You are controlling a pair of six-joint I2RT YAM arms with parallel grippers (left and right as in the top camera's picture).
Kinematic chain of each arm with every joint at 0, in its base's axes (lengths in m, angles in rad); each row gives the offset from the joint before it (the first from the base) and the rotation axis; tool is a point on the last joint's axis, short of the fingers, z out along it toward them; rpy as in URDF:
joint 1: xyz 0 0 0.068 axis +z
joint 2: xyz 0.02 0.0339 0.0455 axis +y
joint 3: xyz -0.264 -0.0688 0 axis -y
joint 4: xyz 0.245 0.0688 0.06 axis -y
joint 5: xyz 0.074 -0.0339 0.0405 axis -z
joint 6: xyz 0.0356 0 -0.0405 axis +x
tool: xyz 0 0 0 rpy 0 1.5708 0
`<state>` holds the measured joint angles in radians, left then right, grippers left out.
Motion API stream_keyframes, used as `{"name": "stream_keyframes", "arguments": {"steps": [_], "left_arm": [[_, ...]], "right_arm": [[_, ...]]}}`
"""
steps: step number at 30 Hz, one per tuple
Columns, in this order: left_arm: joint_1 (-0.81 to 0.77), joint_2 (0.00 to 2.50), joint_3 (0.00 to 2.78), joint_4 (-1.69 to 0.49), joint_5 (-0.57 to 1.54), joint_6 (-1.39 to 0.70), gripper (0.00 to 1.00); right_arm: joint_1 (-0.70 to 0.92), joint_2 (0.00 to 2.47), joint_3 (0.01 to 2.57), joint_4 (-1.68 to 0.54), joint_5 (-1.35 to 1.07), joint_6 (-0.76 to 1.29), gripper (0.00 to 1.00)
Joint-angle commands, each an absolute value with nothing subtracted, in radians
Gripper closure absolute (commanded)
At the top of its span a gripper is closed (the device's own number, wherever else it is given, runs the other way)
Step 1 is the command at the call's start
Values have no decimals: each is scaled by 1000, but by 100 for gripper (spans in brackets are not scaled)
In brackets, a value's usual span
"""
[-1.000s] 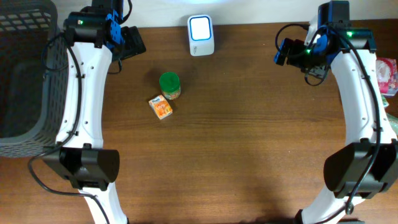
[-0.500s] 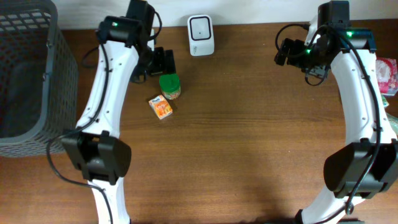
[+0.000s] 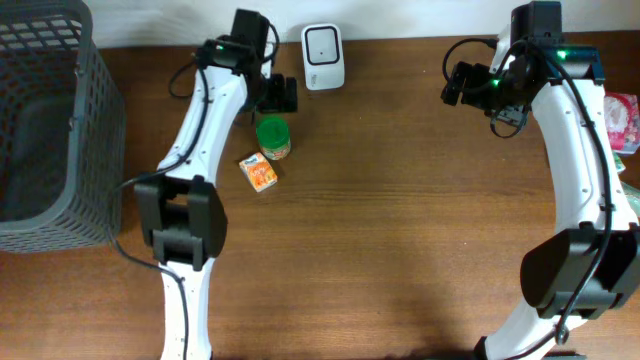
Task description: Scan the item barcode
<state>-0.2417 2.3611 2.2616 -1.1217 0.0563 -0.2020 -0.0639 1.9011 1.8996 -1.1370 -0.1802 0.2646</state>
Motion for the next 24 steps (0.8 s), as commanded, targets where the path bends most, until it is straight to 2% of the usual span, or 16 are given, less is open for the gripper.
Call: {"name": "stream_keyframes", "arguments": {"steps": [1,6,12,16,19,22,24], "left_arm": [[-262,2375,2265,-1128,68,-162,1],[-306,2377,2217,-1132,51,-140,0],[-310,2382,2207,-1164,-78,-140,0],[-311,2432,2207,-1227,-16,-140,3],[-311,2431,2207,-1232,-14,-140,12],[-311,2431,2211,-1240,-13,-141,28],[-311,2431,2226,-1264,-10,-141,29]], "right_arm": [[-66,1908,1900,-1137,-164,262,1],[-66,1908,1900,-1137,-164,262,1],[-66,1908,1900,-1137,-164,262,1],[-66,1908,1900,-1137,-164,262,1],[-66,1908,1900,-1137,-164,262,1],[-66,1908,1900,-1137,-164,262,1],[-66,1908,1900,-1137,-164,262,1]]}}
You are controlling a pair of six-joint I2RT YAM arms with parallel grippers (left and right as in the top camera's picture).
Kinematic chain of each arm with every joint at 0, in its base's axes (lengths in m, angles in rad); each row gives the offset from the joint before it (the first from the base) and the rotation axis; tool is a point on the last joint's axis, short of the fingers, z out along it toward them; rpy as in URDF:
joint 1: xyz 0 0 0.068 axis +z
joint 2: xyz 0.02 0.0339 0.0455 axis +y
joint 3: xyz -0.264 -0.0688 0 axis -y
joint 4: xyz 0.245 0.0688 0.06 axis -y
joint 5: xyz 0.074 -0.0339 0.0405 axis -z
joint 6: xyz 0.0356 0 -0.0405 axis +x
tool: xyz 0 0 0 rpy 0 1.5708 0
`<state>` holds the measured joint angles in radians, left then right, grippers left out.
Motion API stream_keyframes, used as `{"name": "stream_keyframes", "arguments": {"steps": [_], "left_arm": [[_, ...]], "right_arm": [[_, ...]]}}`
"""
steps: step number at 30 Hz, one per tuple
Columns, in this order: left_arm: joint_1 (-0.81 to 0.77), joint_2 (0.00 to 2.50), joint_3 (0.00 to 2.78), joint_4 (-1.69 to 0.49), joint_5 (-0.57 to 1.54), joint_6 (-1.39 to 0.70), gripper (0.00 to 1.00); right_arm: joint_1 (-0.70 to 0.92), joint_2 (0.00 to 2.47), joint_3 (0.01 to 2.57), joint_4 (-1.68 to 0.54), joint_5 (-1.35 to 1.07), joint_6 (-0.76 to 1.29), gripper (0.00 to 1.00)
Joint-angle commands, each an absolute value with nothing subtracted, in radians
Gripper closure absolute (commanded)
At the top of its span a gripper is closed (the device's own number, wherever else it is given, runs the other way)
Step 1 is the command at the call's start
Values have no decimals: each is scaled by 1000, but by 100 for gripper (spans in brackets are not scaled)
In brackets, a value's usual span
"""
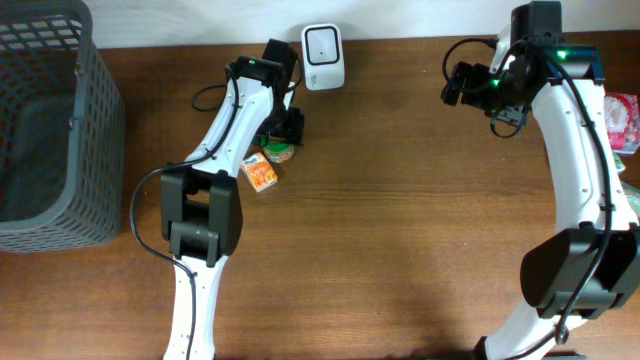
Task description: Scan the item barcode
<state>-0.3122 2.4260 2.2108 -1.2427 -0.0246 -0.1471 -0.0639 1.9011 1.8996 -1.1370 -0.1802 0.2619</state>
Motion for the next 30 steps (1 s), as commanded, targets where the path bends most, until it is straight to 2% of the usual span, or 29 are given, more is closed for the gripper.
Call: {"name": "stream_keyframes", "arguments": {"steps": [1,5,8,10,11,15,20,21,23,24,26,30], "left_arm": [[-311,2431,2247,-1290,11,-141,34],[-311,2431,2329,-1365,110,-172,41],[-311,2431,2345,-1409,178,-284,40],[-313,2431,2345,-1431,311,-452,47],[-323,2431,2345,-1429,368,-538,45],[-413,2442,2344,-1388,360,-757,44],[-527,2469,2344,-1320,137,-1098,40],[-547,2475,2344,-1296,114,-1146,36],[-575,2482,2344,-1269,115,-1172,36],[-586,2482,2344,-1268,114,-1184,32],[-612,2482,2344,-1264,114,-1189,1],[-617,2481,2365,-1265,115,-1140,1]], "right_arm": [[-66,1908,1900,-1137,-164,262,1],[-66,1908,1900,-1137,-164,262,2],[-66,1908,1900,-1137,-164,262,1],[-66,1908,1900,-1137,-164,262,1],[-66,1908,1900,-1137,-164,262,1],[-66,1908,1900,-1137,-164,262,1],[-66,1908,1900,-1137,-164,262,1],[-66,1908,1900,-1137,-164,262,1],[-66,1908,1900,-1137,-164,262,1],[-66,1908,1900,-1137,-164,262,1],[-66,1908,1900,-1137,-164,262,1],[-66,1908,1900,-1137,-164,262,1]]}}
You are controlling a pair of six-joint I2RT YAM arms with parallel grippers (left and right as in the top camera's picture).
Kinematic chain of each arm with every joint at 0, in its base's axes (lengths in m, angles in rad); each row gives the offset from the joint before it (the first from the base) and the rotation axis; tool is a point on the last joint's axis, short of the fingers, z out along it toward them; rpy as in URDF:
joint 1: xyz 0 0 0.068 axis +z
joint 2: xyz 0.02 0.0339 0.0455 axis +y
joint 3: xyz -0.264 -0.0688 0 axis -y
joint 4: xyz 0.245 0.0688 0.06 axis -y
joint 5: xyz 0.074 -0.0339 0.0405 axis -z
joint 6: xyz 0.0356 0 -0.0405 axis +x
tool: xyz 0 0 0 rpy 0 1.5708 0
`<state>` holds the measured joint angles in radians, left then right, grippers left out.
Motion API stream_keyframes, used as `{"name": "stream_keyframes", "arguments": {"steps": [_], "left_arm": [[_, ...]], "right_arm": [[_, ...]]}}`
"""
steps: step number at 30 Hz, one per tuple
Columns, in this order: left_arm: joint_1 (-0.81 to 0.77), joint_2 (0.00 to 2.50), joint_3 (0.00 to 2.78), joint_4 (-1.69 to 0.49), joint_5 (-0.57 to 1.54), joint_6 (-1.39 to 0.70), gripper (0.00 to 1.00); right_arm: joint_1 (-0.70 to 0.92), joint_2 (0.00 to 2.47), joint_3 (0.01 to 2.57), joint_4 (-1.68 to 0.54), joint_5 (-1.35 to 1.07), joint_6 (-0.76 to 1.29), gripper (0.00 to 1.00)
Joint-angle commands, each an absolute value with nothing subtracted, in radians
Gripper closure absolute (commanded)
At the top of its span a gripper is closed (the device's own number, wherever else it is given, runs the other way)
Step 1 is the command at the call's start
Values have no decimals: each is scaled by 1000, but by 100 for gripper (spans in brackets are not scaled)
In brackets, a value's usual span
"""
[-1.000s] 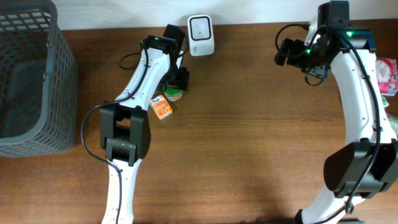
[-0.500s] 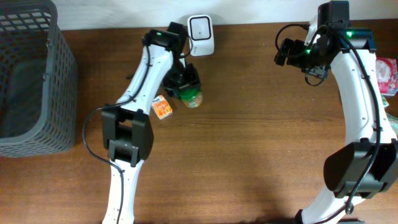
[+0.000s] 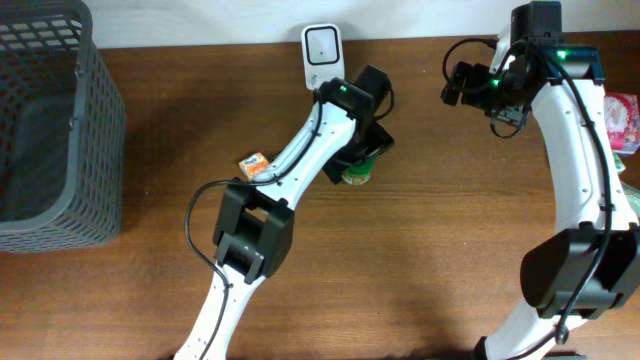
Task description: Scan the item barcode
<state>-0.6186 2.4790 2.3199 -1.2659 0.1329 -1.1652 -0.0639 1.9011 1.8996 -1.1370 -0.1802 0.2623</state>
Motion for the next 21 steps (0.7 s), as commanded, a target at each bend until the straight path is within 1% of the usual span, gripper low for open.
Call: {"name": "stream_keyframes", "arguments": {"steps": [1,7,10,12,14,16,19,21], "left_arm": [[-611,2481,2402,-1273,115,-1095,1],[-545,2479,2827,-1491,97,-953,1],[-464,2479,2967,-1590,-8,-871,1],[-379,2479,2997,-1687,-142,-872,1],[-303,2484,2984,-1688,-162,-721,1],[-228,2491,2959,-1688,-163,-633,1],[-154,2491,2909,-1688,-223,-627,1],[-118,2491,2877,-1688,-226,-627,1]], "right_arm": [[-66,1908,1900,-1137,-164,262,1],[-66,1908,1900,-1137,-164,262,1],[-66,1908,1900,-1137,-164,262,1],[-66,1908,1900,-1137,-164,262,1],[-66,1908,1900,-1137,-164,262,1],[-66,1908,1900,-1137,-164,262,1],[-66,1908,1900,-1137,-164,263,1],[-66,1908,1900,-1098,-225,304,1]]}}
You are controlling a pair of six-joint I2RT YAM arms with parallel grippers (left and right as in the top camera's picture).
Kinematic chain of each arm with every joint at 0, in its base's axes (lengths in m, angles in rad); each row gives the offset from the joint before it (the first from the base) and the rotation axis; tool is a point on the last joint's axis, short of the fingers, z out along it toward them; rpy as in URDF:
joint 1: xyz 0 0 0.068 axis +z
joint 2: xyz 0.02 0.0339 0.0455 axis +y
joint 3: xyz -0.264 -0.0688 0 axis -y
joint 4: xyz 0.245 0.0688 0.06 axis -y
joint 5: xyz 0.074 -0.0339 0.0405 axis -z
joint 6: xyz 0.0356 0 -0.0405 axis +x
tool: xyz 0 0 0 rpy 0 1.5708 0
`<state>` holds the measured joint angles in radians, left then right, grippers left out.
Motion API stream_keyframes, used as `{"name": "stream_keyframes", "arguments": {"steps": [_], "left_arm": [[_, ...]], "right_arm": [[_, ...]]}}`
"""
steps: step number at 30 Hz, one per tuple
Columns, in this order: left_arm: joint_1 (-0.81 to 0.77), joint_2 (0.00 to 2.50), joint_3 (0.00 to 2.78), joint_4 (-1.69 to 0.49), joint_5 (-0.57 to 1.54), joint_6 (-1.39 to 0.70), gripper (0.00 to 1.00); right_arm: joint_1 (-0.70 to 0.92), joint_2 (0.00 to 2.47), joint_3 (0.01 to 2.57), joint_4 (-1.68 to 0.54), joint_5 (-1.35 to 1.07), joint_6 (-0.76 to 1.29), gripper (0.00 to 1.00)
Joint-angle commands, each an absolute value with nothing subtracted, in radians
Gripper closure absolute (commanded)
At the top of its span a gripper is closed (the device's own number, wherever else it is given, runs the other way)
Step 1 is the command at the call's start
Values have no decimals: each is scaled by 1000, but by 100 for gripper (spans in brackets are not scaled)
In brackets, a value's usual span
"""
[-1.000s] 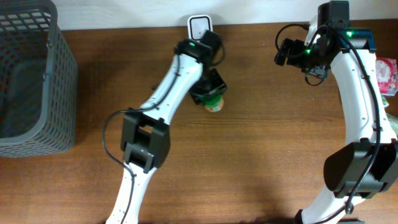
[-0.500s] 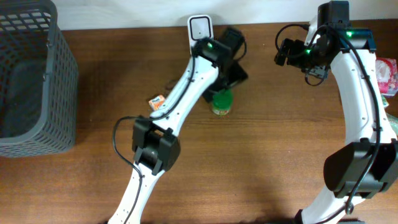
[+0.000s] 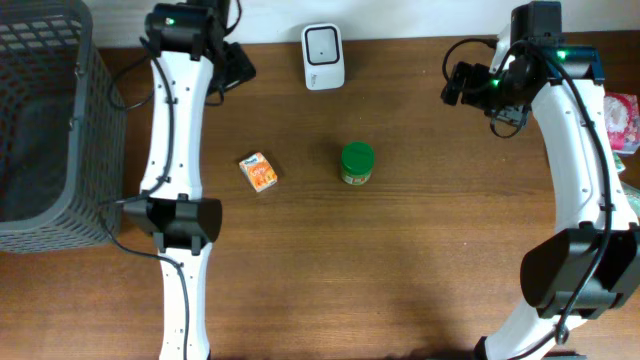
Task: Scan the item barcode
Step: 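Release the jar mid-table and pull the left gripper back, then reach the right gripper down over the green jar and grasp it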
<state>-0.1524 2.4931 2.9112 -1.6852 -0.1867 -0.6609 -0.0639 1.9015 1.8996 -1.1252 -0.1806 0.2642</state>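
Observation:
A small jar with a green lid [image 3: 357, 163] stands upright on the wooden table [image 3: 420, 260], below and to the right of the white barcode scanner [image 3: 324, 56] at the back edge. An orange carton [image 3: 259, 171] lies to the jar's left. My left gripper [image 3: 238, 68] is at the back left, between the basket and the scanner, far from the jar, open and holding nothing. My right gripper [image 3: 456, 85] hangs at the back right with nothing in it; whether it is open or shut does not show.
A tall grey mesh basket [image 3: 40, 120] fills the left edge. A pink packet [image 3: 622, 120] and other goods lie at the right edge, behind the right arm. A cable runs from the left arm toward the basket.
The left gripper was over the green-lidded jar at mid table; now it is back near the basket, and the jar stands alone where it was. The right arm is unchanged.
The jar stood beside the orange carton, with the left gripper just behind it. Then the gripper was down on the jar. Then gripper and jar were further right, below the scanner. Now the jar stands there free and the gripper is far left.

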Motion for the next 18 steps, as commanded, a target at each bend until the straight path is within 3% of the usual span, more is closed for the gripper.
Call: {"name": "stream_keyframes", "arguments": {"steps": [1,5,10,14,18], "left_arm": [[-106,2491,2862,-1688,-225,-626,1],[-93,2491,2848,-1688,-225,-627,1],[-93,2491,2848,-1688,-225,-627,1],[-93,2491,2848,-1688,-225,-627,1],[-93,2491,2848,-1688,-225,-627,1]], "right_arm": [[-66,1908,1900,-1116,-260,304,1],[-29,1918,1897,-1084,-591,360,1],[173,1939,1847,-1110,-211,1127,1],[315,1980,1845,-1048,-12,1169,0],[387,2078,1845,-1048,-12,1279,0]]}}
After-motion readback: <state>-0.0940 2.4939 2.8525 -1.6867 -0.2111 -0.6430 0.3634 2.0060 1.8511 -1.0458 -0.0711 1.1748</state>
